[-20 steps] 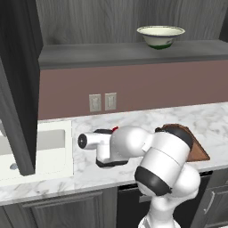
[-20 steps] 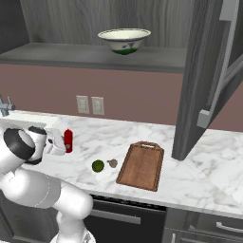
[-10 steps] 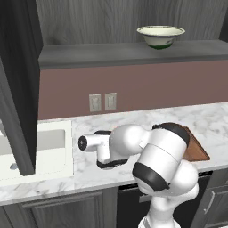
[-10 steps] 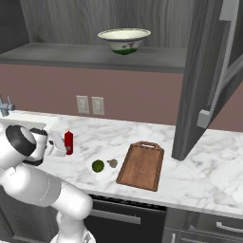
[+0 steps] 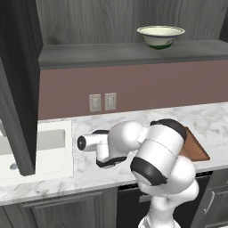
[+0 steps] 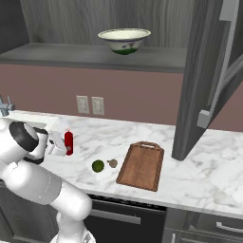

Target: Open the cabinet. Place the bowl and condiment on the counter. Then place the lime and garlic on the cutting board.

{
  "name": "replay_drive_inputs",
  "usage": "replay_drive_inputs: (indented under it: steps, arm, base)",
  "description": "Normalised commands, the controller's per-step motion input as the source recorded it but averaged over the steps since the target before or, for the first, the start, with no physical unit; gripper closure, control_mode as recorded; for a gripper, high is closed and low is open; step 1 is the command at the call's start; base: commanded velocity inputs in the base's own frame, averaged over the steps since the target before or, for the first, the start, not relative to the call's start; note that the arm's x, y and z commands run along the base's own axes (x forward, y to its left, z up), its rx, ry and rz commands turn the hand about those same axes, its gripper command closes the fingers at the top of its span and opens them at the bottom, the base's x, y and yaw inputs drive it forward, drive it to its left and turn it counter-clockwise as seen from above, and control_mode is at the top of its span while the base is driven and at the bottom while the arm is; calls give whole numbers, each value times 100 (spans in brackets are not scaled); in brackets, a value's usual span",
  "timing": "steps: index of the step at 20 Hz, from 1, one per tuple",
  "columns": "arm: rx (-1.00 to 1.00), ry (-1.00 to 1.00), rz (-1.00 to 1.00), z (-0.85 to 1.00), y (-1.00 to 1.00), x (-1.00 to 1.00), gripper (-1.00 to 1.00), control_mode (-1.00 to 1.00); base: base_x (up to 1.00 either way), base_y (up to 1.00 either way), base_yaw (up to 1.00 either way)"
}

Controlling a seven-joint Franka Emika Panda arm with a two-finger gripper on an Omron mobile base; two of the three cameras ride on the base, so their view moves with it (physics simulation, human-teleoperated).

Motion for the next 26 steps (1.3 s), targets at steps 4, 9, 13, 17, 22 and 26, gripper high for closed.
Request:
replay_drive_inputs:
  steps: [4, 9, 13, 17, 22, 26]
  arm:
    - [-1, 0, 0, -21, 1, 0, 100, -100]
    - [-2, -1, 0, -18, 2, 0, 100, -100]
    - [-5, -3, 0, -10, 16, -1, 100, -100]
    - [-6, -5, 0, -3, 21, -8, 100, -100]
    - [-7, -6, 0, 0, 31, -8, -100, -100]
    - [-7, -9, 0, 0, 26, -6, -100, -100]
  base:
    - [0, 0, 0]
    - [0, 0, 0]
    - [0, 0, 0]
    - [0, 0, 0]
    - [0, 0, 0]
    - [0, 0, 0]
